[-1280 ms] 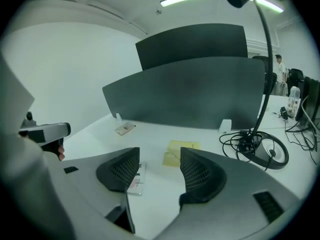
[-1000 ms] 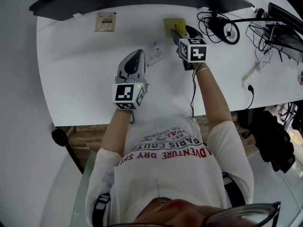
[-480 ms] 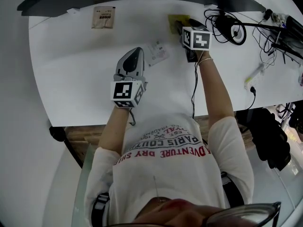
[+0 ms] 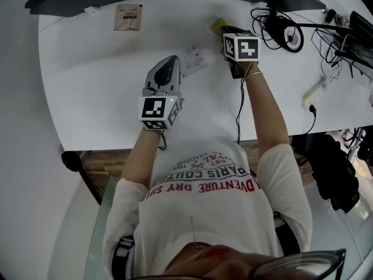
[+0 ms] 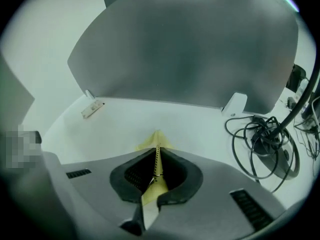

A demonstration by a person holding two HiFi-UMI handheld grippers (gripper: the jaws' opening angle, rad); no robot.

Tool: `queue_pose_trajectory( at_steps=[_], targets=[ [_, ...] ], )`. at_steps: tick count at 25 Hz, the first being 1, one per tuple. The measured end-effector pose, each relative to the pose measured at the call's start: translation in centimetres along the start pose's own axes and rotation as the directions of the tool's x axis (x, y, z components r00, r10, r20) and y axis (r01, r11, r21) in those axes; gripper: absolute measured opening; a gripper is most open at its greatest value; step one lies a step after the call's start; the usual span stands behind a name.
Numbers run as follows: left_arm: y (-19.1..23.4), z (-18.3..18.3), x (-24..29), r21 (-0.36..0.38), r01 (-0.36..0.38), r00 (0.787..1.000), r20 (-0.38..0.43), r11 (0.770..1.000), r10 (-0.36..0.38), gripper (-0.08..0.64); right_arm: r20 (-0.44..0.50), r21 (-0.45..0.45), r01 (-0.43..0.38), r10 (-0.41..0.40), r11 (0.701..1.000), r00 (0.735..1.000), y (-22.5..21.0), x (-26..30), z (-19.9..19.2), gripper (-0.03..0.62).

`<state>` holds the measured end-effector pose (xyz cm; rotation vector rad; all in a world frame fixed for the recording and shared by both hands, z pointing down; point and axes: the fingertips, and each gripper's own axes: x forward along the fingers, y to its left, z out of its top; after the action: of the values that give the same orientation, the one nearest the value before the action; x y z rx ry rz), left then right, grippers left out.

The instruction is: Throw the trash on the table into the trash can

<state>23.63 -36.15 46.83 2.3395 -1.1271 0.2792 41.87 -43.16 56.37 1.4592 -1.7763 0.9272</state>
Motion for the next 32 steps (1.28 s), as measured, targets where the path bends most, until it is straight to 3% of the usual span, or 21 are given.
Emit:
queue_pose_trajectory(
  at_steps=[6,12,19,22,25,29,32],
  targets=[
    [-2.1,1.0,-2.1,0.028,-0.020,0.999,0.034,0.999,0.019,0.023,0.050,-0.019,-0.078,0.078,0.997,0.996,2.7,-4.0,-0.5,0.029],
    [-5.1,2.6,-6.9,0.037,-0.078,0.989,0.126,0.996,0.073,0.023,0.152,-0.099,-0.155,0.169,0.983,0.974,7.2,-10.5,0.5,0.029],
    [-8.7,1.5,-15.1,0.068,-0.215,0.956,0.221,0.974,0.195,0.023,0.196,-0.246,-0.287,0.338,0.926,0.921,15.6,-17.2,-2.0,0.029],
    [-9.0,0.6,-19.0,0.069,-0.309,0.925,0.253,0.948,0.283,0.023,0.161,-0.311,-0.381,0.443,0.871,0.882,20.2,-18.7,-4.1,0.029],
    [-8.5,-0.9,-23.1,0.065,-0.416,0.882,0.270,0.907,0.385,0.023,0.104,-0.351,-0.472,0.534,0.809,0.839,25.1,-19.3,-6.6,0.029],
    [-6.4,-3.5,-29.5,0.016,-0.534,0.816,0.271,0.845,0.511,0.023,0.012,-0.394,-0.566,0.620,0.724,0.785,32.2,-19.5,-10.3,0.029],
    [-4.2,-6.0,-35.1,-0.051,-0.616,0.753,0.255,0.786,0.606,0.023,-0.070,-0.439,-0.622,0.665,0.649,0.743,37.9,-19.8,-13.4,0.029]
  ],
)
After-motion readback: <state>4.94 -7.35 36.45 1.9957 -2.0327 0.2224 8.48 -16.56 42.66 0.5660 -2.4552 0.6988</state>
